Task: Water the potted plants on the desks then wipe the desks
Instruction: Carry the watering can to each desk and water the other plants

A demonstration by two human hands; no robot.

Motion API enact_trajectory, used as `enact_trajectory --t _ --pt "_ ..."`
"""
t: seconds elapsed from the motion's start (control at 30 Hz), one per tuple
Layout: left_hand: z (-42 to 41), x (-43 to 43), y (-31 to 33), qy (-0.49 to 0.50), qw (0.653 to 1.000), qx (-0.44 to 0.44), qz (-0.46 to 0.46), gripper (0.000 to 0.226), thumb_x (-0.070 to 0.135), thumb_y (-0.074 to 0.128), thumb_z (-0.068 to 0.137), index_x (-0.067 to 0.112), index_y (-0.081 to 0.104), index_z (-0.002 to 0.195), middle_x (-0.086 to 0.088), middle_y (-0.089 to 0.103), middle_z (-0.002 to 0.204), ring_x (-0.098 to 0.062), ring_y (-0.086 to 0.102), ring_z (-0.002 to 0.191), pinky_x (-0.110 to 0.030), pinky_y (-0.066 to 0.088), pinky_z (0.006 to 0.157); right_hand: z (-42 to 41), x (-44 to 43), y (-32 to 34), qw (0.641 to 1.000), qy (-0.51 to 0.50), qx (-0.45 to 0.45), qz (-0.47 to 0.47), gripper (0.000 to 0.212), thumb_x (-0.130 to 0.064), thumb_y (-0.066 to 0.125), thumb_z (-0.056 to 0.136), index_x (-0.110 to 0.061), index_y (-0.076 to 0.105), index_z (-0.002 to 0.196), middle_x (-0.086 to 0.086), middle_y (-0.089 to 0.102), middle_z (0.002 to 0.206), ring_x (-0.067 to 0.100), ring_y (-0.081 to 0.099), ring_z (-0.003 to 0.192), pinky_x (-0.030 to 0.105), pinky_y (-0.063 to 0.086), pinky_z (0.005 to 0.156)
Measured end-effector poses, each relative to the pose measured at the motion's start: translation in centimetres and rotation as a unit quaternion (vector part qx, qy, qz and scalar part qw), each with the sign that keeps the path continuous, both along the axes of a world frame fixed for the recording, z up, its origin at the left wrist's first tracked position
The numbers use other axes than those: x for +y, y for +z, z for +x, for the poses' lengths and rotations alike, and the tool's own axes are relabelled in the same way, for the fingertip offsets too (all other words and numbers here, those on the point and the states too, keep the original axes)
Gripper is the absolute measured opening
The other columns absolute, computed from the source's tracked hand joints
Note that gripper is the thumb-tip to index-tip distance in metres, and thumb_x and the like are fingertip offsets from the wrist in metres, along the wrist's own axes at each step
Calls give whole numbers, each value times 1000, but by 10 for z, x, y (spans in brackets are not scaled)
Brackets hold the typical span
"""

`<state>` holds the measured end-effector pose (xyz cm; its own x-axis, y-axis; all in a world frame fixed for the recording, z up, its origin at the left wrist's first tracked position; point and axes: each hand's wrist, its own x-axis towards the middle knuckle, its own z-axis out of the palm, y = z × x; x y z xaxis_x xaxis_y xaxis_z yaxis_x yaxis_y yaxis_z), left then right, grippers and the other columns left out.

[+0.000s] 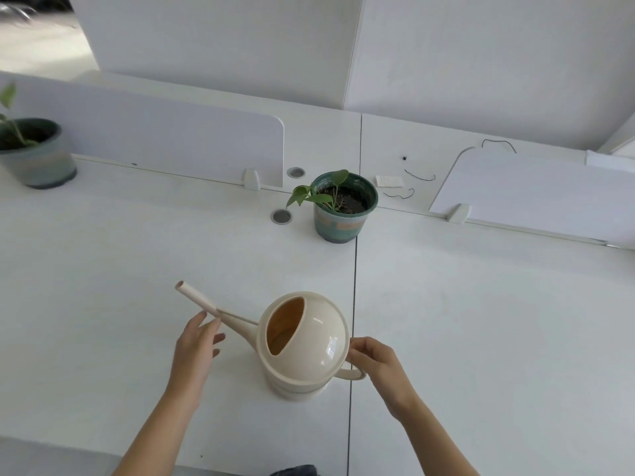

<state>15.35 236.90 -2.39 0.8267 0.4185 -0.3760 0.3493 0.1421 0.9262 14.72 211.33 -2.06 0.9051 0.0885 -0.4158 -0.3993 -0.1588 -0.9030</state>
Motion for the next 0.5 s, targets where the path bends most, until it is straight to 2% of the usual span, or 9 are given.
enact_trajectory --t 0.07,0.13,0.2,0.33,0.43,0.5 --pt "-2 5 7 27 999 -2 26 25 16 43 94 7 55 115 -17 61 111 -30 58 94 -39 42 82 10 -7 0 999 -40 -19 3 14 -3 54 86 -11 64 80 -1 68 90 15 61 87 20 46 78" --pt "5 4 24 45 998 -25 40 18 14 44 93 7 59 101 -16 63 103 -29 59 86 -36 43 75 26 -12 6 996 -78 -45 6 9 -8 58 82 -13 65 79 3 68 91 21 61 93 26 46 84" --pt "24 -2 40 37 997 -50 47 18 13 45 93 6 60 97 -14 64 96 -24 60 80 -31 45 69 47 -16 14 993 -96 -69 9 7 -11 59 79 -16 63 80 4 67 89 21 60 92 27 45 84" --pt "84 -28 57 -36 994 -76 73 17 15 46 92 15 62 88 -2 65 87 -20 61 81 -29 46 72 96 -21 31 985 -135 -106 17 20 1 51 87 -17 59 91 4 64 96 21 58 98 33 42 92" --pt "134 -52 47 -129 982 -39 129 18 18 48 91 11 62 97 -6 62 96 -23 57 91 -33 41 85 133 -23 36 981 -157 -113 14 23 0 49 88 -12 57 107 7 61 107 23 56 106 35 41 96" --pt "164 -69 37 -215 965 -13 148 22 27 48 86 14 60 99 -6 57 96 -23 53 93 -33 39 85 158 -22 35 979 -173 -109 10 28 0 48 88 -9 57 114 10 61 115 23 54 110 37 40 100"
